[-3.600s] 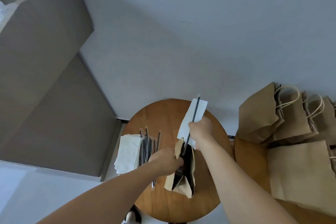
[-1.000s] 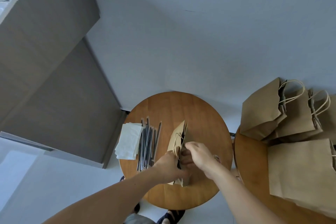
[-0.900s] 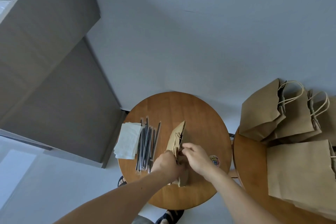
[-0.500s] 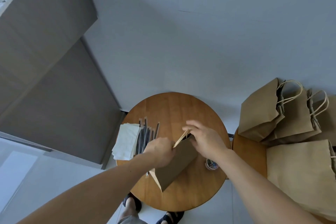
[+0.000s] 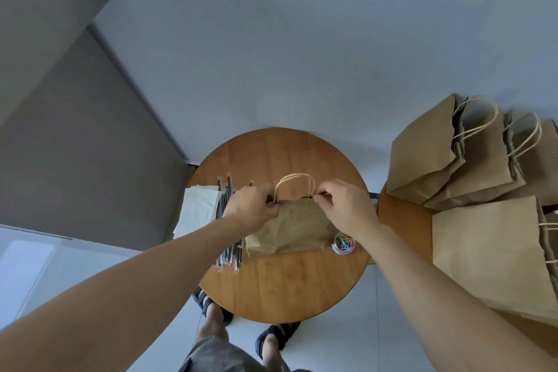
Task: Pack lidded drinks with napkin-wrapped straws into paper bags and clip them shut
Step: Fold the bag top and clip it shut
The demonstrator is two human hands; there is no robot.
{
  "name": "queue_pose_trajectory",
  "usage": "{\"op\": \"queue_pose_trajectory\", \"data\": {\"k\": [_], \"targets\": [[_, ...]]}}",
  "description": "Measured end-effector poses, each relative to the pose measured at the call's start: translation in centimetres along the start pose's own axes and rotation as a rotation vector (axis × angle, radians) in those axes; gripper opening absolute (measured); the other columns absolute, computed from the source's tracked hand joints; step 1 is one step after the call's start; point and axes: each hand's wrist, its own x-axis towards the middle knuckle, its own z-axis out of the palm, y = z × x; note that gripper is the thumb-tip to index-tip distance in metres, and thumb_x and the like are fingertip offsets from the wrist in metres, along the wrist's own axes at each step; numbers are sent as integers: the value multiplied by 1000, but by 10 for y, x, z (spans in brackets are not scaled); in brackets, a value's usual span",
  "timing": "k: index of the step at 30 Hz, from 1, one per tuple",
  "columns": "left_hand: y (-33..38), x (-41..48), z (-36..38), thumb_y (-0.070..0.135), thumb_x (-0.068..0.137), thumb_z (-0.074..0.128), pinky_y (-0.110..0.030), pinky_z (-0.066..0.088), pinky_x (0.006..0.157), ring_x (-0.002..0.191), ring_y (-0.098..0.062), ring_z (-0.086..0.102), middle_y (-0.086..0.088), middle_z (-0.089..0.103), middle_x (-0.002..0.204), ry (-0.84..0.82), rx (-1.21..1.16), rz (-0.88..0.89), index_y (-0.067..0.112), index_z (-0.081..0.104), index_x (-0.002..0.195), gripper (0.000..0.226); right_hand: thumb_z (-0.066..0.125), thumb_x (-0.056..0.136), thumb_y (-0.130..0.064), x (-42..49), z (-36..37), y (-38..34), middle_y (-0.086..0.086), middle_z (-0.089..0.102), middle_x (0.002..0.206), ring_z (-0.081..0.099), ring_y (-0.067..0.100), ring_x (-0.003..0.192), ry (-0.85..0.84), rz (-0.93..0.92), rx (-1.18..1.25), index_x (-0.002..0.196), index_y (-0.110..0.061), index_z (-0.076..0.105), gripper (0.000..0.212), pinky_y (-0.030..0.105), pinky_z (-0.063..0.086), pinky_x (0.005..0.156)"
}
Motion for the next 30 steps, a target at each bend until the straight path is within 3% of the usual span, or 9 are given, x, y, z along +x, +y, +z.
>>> {"op": "queue_pose_trajectory", "data": {"k": [3,5,8,11,14,19,23,28,30], "targets": [[-7,-2,8,35,88,62,-28,48,61,73,-14,63,10,67,76,10,-92,4,30,69,93,10,64,93,-17,-6,-7,17,-4,66,104,61,11,77,324,99,169,108,-13,68,17,24,48,71],[-13,-3,11,34,90,63,-27,47,60,71,-13,63,12,65,71,42,-137,16,29,70,93,10,60,94,-15,-13,0,46,2,68,101,62,16,82,422,334,196,109,-10,68,18,29,48,74],[-19,-4,18,35,91,64,-29,46,59,69,-14,62,8,66,71,89,-158,35,24,71,91,13,56,94,-11,-32,32,92,8,71,101,64,25,92,34,613,90,107,-7,70,19,30,46,75],[-23,-4,25,34,92,64,-28,44,57,64,-11,59,6,63,67,104,-200,58,25,69,86,12,52,94,-11,-48,71,114,8,72,96,63,24,85,-312,618,-47,96,-8,72,21,30,47,67],[-19,2,27,31,93,64,-31,47,58,64,-13,59,5,63,66,115,-214,85,26,67,85,10,49,95,-17,-48,95,123,7,68,85,63,25,79,-462,650,-193,88,-12,71,24,31,49,63],[-14,11,32,33,92,63,-39,51,64,68,-19,63,-2,69,72,140,-231,103,18,71,93,17,56,90,-21,-43,117,126,3,58,66,56,21,61,-511,727,-257,62,-14,57,30,23,33,48],[-16,13,37,31,92,65,-35,52,64,70,-12,64,6,71,76,171,-270,94,25,72,96,10,59,90,-26,-42,121,123,2,61,67,58,21,65,-511,690,-257,63,-15,59,29,22,37,54],[-16,5,38,33,89,65,-24,50,61,72,-6,62,15,66,72,179,-303,94,28,71,92,8,57,92,-34,-53,116,119,-6,51,58,53,17,58,-460,668,-303,66,-21,58,30,21,26,44],[-18,2,37,34,89,64,-31,53,65,72,-8,64,12,68,74,149,-312,65,26,69,91,10,58,93,-36,-55,114,117,-6,51,60,54,18,60,-465,644,-318,69,-22,57,28,20,26,45]]}}
